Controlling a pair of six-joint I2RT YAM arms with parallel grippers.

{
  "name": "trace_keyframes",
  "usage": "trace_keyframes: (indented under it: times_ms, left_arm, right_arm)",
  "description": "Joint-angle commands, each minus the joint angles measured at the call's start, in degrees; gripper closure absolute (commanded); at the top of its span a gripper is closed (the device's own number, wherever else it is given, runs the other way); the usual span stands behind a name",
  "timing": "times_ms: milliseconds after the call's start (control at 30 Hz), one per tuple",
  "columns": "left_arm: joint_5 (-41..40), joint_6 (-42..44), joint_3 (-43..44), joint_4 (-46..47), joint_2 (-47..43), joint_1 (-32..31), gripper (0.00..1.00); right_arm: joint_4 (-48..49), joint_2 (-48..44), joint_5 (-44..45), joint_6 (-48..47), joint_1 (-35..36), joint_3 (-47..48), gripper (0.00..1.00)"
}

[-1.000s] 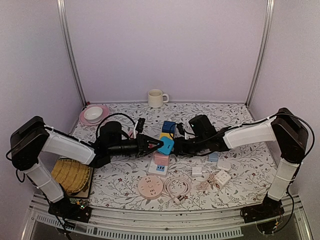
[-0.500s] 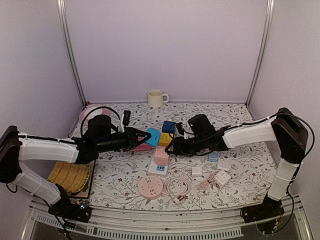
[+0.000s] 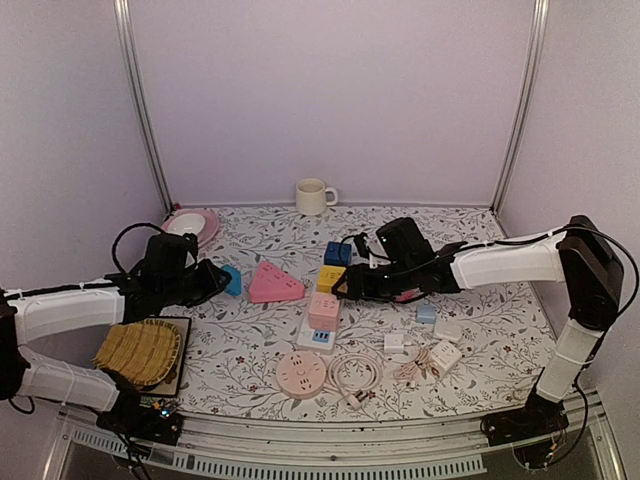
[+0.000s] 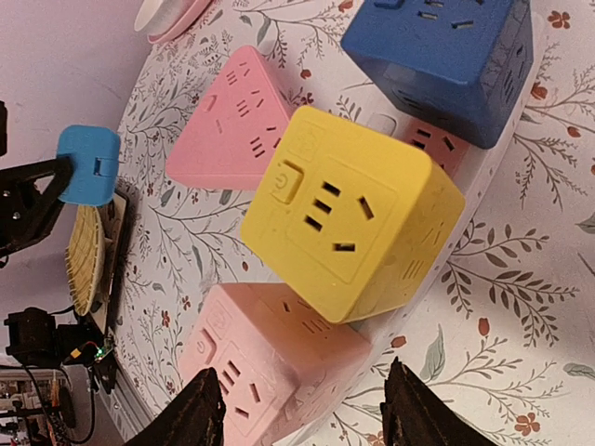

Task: Pull the plug off the socket

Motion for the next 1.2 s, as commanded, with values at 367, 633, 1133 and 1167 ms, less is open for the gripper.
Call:
trace_keyframes:
  times_ms: [367, 633, 1133, 1167]
  left_arm:
    - [-1.94, 4.09, -2.81, -4.19, 5.63, 5.43, 0.9]
    - [-0.74, 4.52, -3.09, -2.81, 7.56, 5.71, 0.76]
    - [0.41, 7.23, -1.29, -3.45, 4.53, 5.89, 0.53]
    - [0.57, 7.51, -1.04, -3.45, 4.2, 5.89, 0.51]
  right_arm:
    - [-2.25, -3.25, 2.92, -1.65, 0.24, 1.94, 0.38]
    - [-2.93, -3.49, 3.7, -2.13, 0.21, 1.95, 0.38]
    - [-3.82, -4.64, 5.45, -2.89, 0.2, 2.05, 0.38]
    - [-3.97, -4.8, 5.66, -3.01, 0.13, 2.07, 0.38]
